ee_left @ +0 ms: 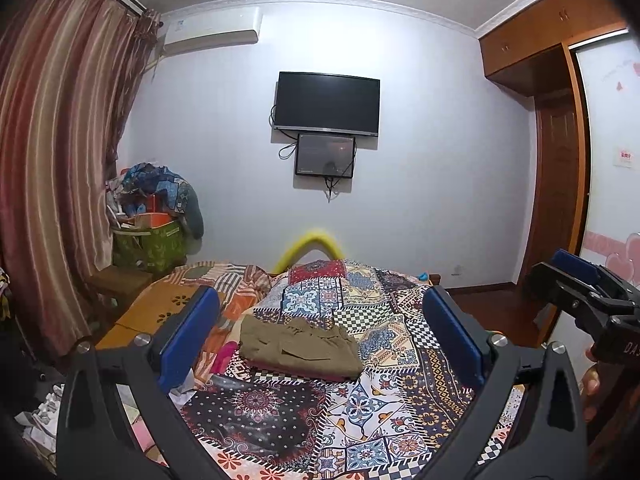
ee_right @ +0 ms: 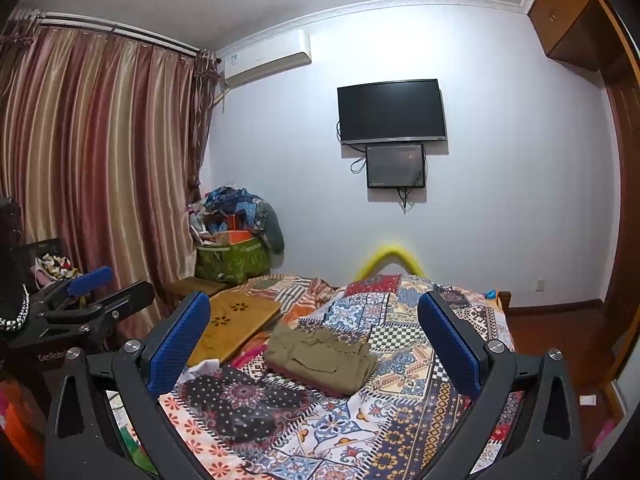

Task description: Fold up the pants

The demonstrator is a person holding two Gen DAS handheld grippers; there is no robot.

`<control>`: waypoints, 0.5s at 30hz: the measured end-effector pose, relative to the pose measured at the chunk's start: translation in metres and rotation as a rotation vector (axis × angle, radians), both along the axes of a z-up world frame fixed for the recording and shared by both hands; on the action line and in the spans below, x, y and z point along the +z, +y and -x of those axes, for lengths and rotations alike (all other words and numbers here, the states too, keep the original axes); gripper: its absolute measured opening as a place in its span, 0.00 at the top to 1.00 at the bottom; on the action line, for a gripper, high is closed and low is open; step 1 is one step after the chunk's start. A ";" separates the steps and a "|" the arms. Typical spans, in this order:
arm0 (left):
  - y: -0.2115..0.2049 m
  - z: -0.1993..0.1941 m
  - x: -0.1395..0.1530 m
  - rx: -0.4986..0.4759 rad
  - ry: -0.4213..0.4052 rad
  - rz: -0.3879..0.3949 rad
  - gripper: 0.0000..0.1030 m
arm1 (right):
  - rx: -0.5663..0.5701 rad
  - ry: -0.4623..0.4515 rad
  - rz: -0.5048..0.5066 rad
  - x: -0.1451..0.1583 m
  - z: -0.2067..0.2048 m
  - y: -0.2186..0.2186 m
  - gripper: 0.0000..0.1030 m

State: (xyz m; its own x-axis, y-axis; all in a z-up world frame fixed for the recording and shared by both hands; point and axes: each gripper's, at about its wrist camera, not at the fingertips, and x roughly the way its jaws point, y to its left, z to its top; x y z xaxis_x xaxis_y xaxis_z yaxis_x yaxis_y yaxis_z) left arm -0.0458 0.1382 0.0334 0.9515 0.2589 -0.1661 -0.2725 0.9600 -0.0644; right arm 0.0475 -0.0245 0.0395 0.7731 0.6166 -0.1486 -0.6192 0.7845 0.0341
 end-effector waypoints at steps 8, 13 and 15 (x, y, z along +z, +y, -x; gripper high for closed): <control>-0.003 0.002 -0.002 -0.010 -0.001 -0.006 0.00 | -0.001 -0.005 0.003 0.002 0.002 0.000 0.00; -0.004 0.003 -0.002 -0.012 -0.005 -0.011 0.00 | -0.004 -0.013 0.003 0.004 0.004 0.000 0.00; -0.005 0.003 -0.002 -0.013 -0.007 -0.014 0.00 | -0.003 -0.012 0.003 0.004 0.004 0.001 0.00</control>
State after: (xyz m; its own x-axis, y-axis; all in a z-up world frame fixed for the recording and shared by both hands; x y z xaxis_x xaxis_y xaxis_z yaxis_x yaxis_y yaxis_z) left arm -0.0489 0.1329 0.0313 0.9559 0.2487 -0.1559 -0.2596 0.9643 -0.0531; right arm 0.0437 -0.0238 0.0432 0.7769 0.6136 -0.1410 -0.6169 0.7866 0.0240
